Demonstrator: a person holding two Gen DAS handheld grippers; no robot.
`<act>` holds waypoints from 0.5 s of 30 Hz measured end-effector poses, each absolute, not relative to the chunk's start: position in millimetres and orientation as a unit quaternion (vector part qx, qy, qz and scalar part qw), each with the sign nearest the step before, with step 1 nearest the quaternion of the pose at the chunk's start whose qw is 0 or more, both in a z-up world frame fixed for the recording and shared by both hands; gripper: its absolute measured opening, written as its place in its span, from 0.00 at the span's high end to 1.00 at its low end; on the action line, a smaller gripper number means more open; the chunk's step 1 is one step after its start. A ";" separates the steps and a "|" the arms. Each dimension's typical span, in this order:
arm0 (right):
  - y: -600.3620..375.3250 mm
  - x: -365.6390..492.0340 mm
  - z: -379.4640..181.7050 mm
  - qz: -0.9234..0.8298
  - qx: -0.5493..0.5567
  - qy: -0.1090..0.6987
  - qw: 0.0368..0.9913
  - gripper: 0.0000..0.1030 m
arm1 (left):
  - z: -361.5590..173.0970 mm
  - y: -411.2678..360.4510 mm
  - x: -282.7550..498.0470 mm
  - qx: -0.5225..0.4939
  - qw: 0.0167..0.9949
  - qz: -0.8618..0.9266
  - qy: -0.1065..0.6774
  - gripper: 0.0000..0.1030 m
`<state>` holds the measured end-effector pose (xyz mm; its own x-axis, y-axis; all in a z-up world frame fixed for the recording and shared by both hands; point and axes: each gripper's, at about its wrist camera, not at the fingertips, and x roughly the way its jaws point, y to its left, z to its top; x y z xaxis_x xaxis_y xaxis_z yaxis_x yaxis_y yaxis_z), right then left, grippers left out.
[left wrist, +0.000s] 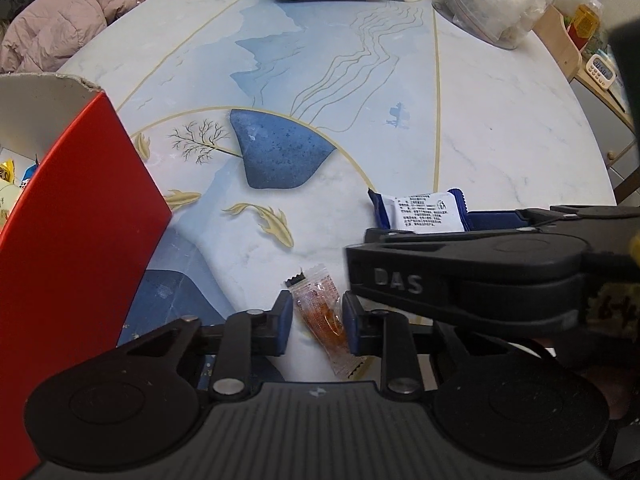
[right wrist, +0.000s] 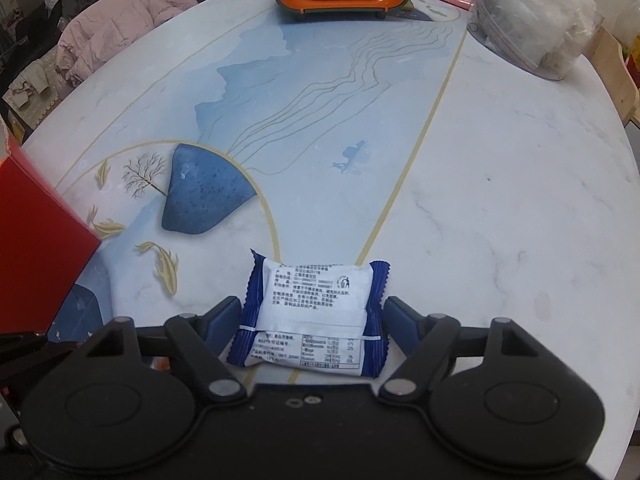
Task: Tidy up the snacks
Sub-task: 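Grasp the orange candy packet with the left gripper while the right grasps the white-blue cake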
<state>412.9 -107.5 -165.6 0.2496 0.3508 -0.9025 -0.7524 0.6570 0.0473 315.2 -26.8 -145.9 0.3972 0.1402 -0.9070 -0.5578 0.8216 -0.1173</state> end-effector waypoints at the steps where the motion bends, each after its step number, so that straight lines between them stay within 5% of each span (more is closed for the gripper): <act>1: -109.0 413.0 -164.5 0.362 -0.200 0.494 0.765 0.31 | -145.8 -25.8 314.0 -0.208 0.810 0.216 0.505 0.77; 4: -116.1 413.8 -159.1 0.365 -0.184 0.491 0.769 0.43 | -146.2 -22.7 309.3 -0.211 0.810 0.215 0.504 0.78; 15: -148.0 407.9 -153.1 0.357 -0.149 0.500 0.775 0.47 | -140.0 -17.4 282.9 -0.226 0.810 0.205 0.501 0.80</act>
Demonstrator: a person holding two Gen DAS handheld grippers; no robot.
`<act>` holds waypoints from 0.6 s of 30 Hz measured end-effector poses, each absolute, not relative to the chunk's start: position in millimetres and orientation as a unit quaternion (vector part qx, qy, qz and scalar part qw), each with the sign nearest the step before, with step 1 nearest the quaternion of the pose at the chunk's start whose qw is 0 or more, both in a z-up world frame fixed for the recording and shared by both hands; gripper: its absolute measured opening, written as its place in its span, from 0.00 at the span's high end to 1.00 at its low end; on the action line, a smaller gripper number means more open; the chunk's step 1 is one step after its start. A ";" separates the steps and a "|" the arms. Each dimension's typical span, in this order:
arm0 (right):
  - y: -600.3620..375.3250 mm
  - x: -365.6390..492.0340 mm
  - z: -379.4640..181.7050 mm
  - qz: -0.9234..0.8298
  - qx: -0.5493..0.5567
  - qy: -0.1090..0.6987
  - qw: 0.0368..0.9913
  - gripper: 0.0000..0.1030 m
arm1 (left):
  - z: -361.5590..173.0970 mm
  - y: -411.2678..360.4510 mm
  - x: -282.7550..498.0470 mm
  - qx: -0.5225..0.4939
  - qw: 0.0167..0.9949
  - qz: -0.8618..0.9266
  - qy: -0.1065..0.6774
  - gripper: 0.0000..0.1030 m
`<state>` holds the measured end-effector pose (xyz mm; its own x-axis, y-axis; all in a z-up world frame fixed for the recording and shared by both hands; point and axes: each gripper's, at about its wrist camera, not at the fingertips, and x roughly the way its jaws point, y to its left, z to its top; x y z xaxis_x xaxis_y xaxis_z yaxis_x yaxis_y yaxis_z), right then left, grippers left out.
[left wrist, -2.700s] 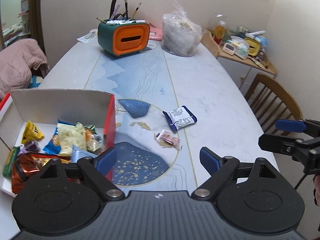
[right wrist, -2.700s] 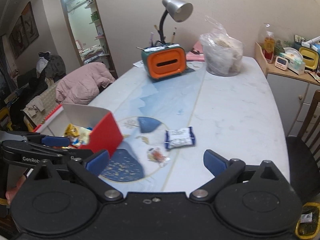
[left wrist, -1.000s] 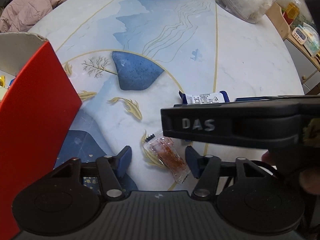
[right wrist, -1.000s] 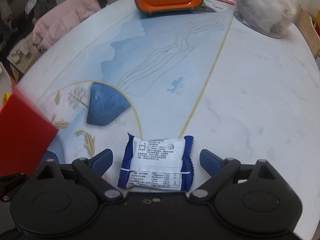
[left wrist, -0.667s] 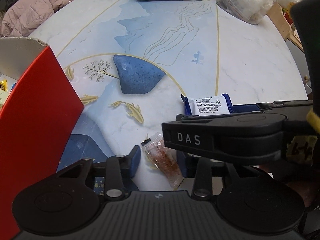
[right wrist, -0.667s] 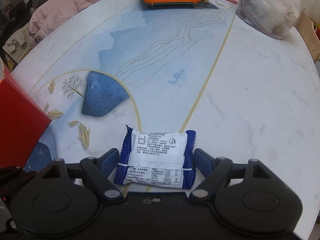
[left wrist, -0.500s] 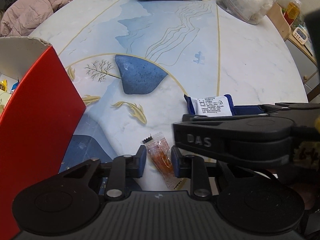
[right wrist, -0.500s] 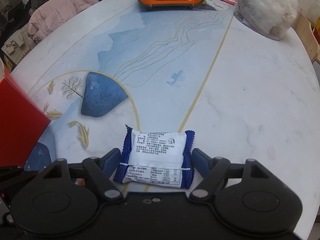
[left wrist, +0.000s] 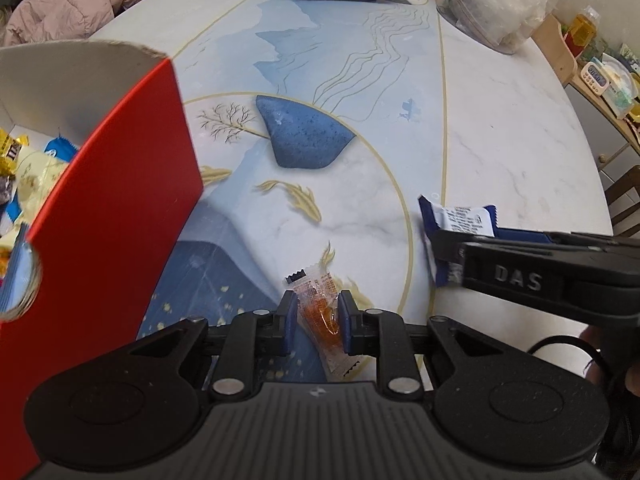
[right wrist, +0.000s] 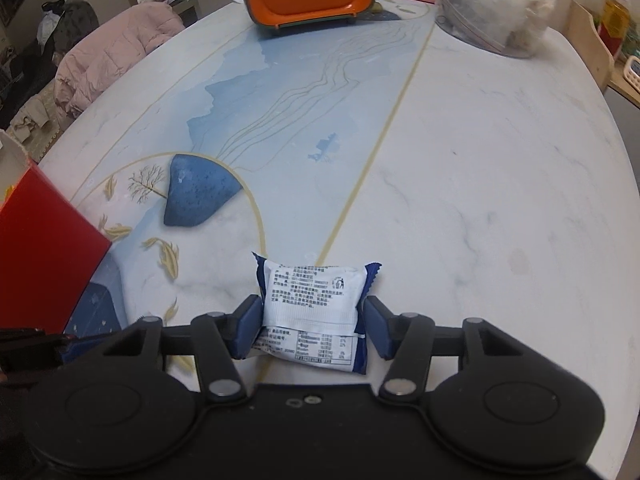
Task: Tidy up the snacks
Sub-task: 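Grasp the orange candy packet with the left gripper while the right grasps the white-blue cake, then carry the orange candy packet and white-blue cake over into the box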
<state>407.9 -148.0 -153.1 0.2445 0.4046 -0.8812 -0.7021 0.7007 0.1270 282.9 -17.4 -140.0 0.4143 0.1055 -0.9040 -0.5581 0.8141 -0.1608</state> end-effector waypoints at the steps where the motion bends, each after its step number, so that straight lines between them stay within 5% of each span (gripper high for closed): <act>1: -151.8 406.0 -151.8 0.358 -0.146 0.501 0.774 0.47 | -138.8 -17.5 280.2 -0.227 0.810 0.204 0.501 0.80; 18: -218.3 333.6 -97.7 0.374 -0.105 0.491 0.780 0.47 | -94.0 -25.2 220.2 -0.236 0.827 0.158 0.485 0.80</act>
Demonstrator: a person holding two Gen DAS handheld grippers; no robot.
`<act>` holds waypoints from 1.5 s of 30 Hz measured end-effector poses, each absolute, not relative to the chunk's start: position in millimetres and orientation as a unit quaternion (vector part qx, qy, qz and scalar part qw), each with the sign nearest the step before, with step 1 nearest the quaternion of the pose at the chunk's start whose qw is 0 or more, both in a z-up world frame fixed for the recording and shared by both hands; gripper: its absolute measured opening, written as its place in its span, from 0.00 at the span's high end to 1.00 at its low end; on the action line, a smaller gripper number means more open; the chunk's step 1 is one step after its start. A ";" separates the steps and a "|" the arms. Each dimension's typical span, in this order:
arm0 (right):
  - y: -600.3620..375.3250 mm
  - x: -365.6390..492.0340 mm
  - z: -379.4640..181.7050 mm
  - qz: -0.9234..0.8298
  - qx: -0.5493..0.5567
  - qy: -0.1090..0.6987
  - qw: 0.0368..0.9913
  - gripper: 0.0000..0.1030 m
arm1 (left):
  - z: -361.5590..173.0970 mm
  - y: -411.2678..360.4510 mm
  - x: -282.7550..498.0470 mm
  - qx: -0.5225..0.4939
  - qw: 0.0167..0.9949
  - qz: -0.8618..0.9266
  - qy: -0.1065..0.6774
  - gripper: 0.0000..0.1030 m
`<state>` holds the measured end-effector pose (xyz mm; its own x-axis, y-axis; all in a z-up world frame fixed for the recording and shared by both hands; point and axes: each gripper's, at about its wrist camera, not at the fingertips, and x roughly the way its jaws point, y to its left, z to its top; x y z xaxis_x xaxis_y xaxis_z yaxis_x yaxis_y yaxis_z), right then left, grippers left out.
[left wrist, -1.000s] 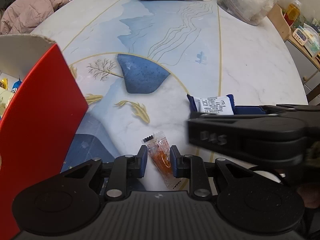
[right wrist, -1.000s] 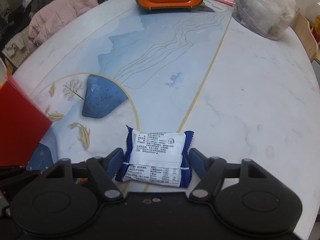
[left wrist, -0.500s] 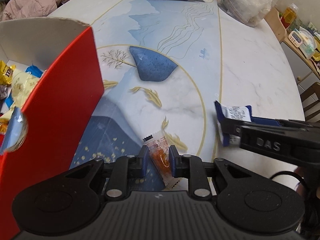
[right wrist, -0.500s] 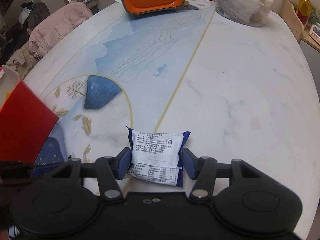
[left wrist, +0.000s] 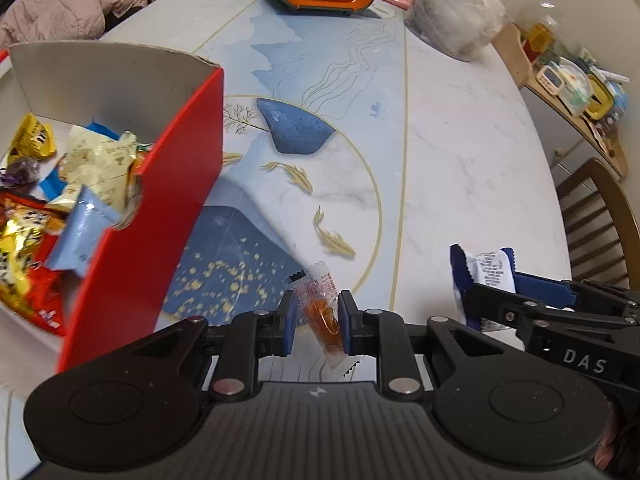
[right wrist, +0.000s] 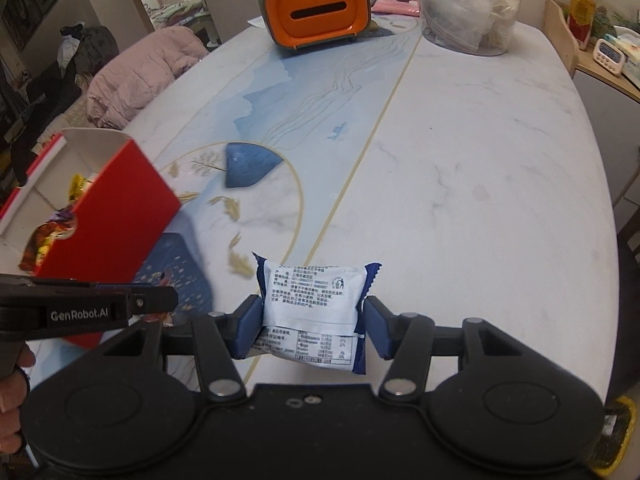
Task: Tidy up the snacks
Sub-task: 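Carry the orange candy packet and white-blue cake over into the box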
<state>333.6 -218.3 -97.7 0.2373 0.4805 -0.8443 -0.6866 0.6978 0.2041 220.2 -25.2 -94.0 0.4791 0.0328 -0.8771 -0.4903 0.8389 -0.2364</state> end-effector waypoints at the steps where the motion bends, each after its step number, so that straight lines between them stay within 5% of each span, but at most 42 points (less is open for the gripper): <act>1: -221.3 329.2 -94.1 0.374 -0.102 0.490 0.781 0.47 | -90.7 -26.4 215.6 -0.231 0.829 0.156 0.485 0.80; 17: -213.6 250.7 -43.9 0.381 -0.086 0.464 0.795 0.47 | -36.9 -8.1 129.2 -0.195 0.859 0.116 0.459 0.80; 45: -16.7 174.5 -25.2 0.427 -0.152 0.412 0.790 0.47 | -19.1 195.6 85.8 -0.188 0.859 0.187 0.437 0.79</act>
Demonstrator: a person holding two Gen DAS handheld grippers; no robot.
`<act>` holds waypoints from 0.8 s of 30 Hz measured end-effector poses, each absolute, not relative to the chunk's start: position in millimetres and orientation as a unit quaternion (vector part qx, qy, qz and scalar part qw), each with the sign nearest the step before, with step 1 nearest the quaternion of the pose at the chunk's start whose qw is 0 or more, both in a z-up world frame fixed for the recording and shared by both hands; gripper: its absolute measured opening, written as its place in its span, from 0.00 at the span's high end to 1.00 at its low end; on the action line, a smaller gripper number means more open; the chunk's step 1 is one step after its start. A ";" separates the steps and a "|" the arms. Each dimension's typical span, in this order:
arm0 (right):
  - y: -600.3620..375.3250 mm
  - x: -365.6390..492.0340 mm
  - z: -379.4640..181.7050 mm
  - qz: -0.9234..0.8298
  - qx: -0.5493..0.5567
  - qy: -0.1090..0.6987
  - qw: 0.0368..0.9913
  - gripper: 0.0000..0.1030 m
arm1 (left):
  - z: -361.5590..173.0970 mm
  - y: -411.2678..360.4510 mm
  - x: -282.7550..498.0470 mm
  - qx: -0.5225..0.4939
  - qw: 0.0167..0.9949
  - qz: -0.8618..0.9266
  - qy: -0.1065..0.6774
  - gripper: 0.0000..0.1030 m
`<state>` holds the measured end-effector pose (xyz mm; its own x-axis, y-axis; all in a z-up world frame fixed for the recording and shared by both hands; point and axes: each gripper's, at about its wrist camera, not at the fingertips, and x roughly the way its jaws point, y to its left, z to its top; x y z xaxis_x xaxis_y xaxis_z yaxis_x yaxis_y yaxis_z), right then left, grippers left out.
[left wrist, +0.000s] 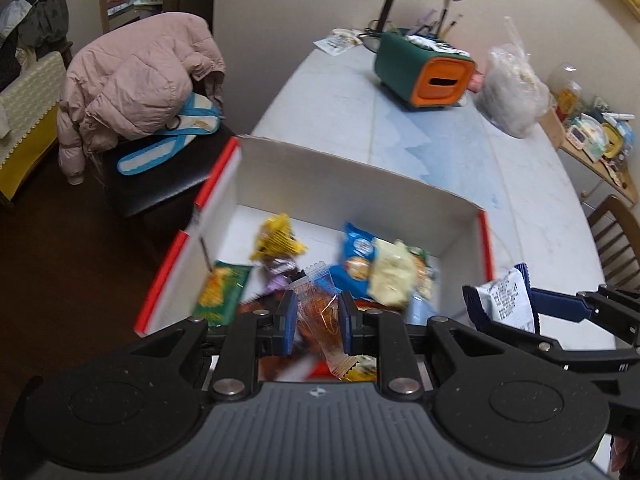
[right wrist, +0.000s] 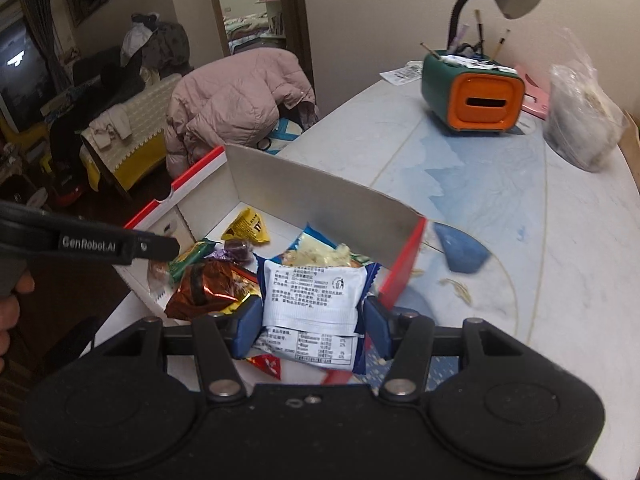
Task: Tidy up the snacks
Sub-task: 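Carry the orange candy packet and white-blue cake over into the box, then open both grippers to drop the snacks into the box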
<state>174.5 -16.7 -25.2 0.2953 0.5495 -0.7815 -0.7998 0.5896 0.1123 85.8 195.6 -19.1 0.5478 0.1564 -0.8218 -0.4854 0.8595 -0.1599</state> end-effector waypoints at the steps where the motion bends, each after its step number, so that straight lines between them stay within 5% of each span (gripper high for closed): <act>1: -9.9 174.7 -27.6 0.426 -0.155 0.413 0.789 0.47 | -21.3 201.1 88.1 -0.186 0.859 0.187 0.440 0.79; 24: 69.5 189.6 -84.3 0.407 -0.205 0.446 0.770 0.47 | -84.8 240.8 132.6 -0.149 0.832 0.188 0.500 0.79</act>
